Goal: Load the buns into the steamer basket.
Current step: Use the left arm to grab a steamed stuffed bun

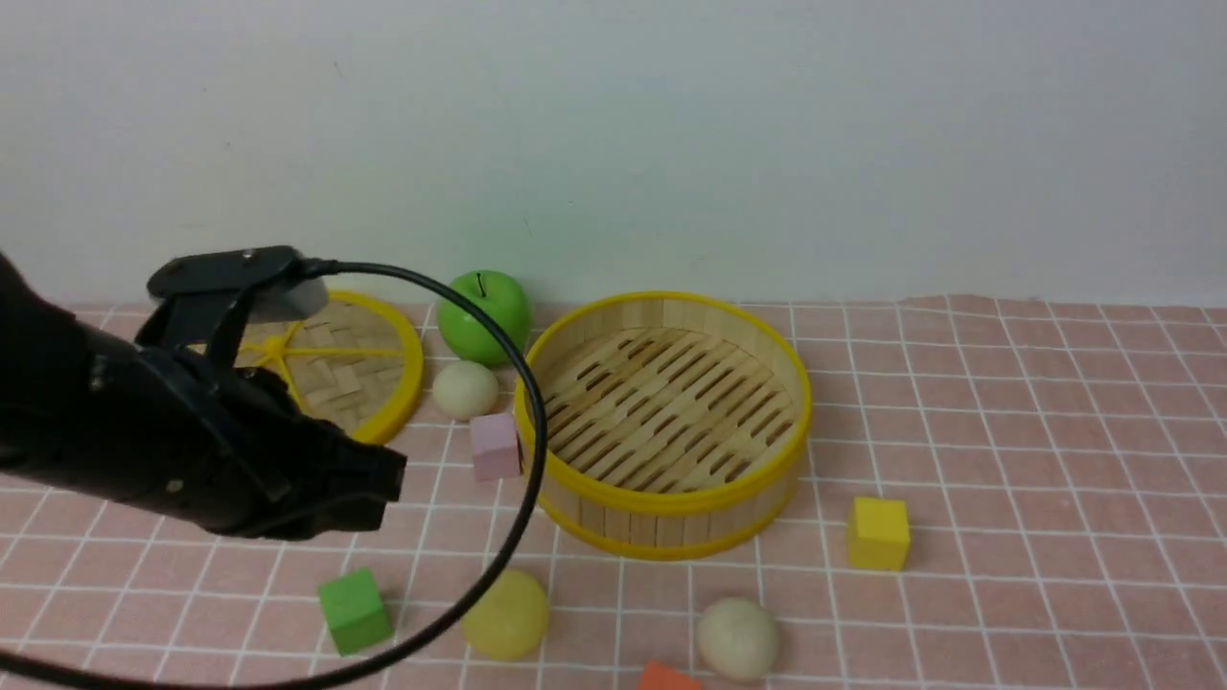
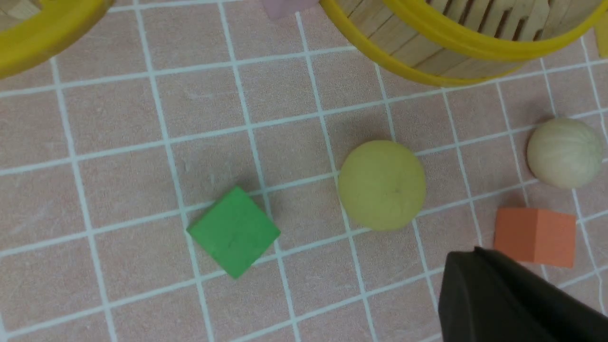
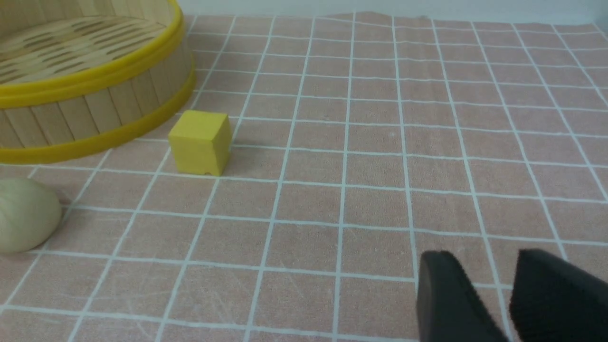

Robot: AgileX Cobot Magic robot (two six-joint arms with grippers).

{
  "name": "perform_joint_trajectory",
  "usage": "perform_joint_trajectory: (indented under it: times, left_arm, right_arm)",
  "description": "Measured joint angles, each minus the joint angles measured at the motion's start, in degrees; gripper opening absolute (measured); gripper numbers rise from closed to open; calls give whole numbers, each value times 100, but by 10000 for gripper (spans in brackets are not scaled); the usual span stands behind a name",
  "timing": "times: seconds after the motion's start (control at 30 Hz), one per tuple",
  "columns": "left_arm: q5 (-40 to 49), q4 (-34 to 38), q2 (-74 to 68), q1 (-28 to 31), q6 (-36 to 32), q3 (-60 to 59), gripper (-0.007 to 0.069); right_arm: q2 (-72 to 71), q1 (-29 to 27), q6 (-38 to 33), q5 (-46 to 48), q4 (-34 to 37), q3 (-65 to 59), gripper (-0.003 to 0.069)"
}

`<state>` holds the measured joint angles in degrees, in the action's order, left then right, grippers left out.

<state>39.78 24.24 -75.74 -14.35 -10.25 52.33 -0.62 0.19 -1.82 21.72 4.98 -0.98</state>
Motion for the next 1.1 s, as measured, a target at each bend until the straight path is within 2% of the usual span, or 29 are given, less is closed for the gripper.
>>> perform_joint_trajectory:
  times: [0.8,1.1]
  left_arm:
    - [312,-644,-2582,-4,64,2609,-14]
    - [310,-1119,-3779,34,411,3816,-14]
  right_arm:
    - [0,0,0,0,0,0,240]
    - [0,0,0,0,0,0,240]
